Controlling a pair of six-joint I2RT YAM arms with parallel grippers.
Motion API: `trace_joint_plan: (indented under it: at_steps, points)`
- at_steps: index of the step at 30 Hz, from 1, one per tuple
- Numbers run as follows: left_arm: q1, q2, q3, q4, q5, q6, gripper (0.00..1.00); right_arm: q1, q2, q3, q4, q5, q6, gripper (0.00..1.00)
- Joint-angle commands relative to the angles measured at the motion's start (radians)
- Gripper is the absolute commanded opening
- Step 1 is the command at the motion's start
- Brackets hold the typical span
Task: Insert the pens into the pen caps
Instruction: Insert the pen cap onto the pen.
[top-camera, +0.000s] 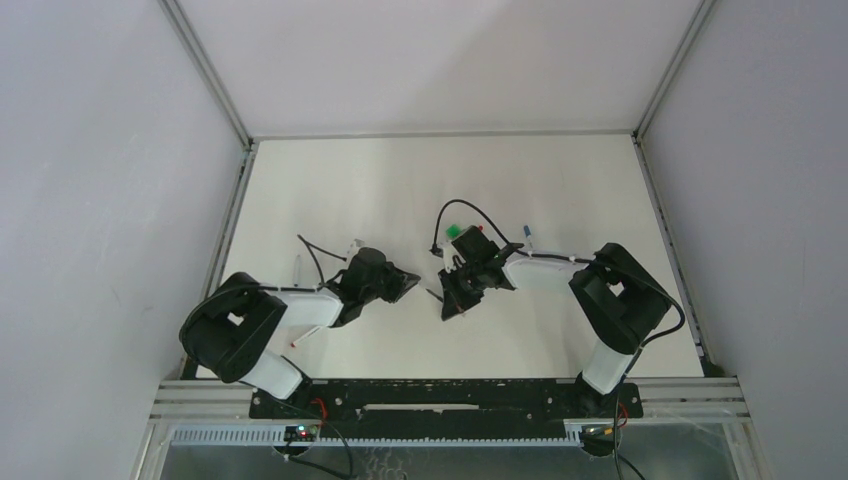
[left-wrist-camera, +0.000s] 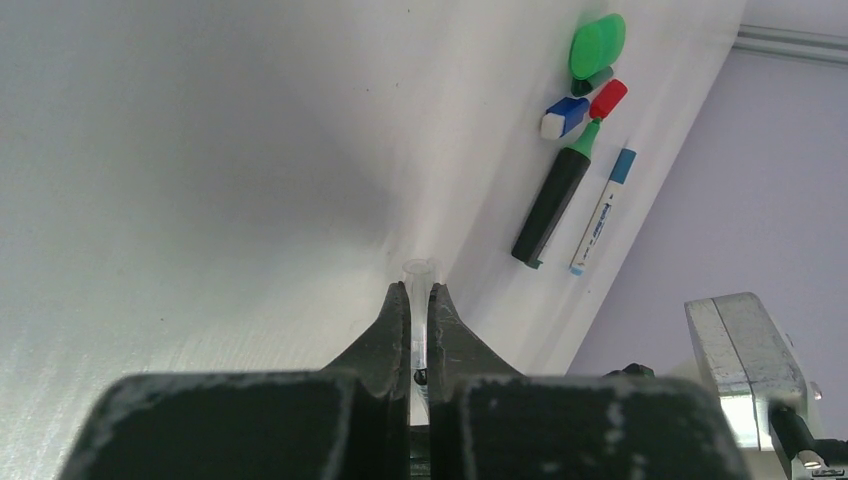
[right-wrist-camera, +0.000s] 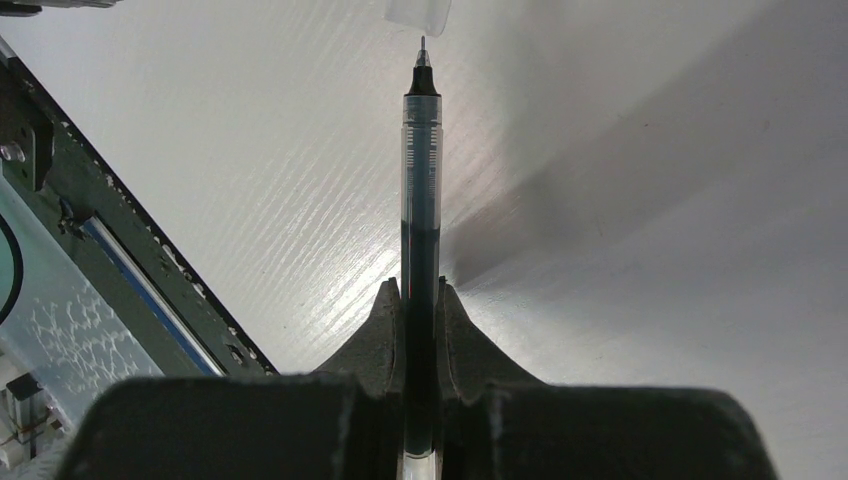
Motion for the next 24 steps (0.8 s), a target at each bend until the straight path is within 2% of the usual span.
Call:
trace_joint_plan:
  at_steps: [1,12,24]
  points:
    - [-0.004,0.012,-0.012,0.030,0.014,-0.015,0.00,-0.004,-0.008,0.033,0.004,0.014,0.017,0.00]
    - [-0.009,0.027,-0.005,0.039,0.021,-0.016,0.00,-0.005,-0.016,0.039,0.002,-0.039,0.005,0.00]
    - [-0.027,0.021,-0.008,0.056,0.026,-0.032,0.00,-0.009,-0.016,0.040,0.004,0.037,0.016,0.00]
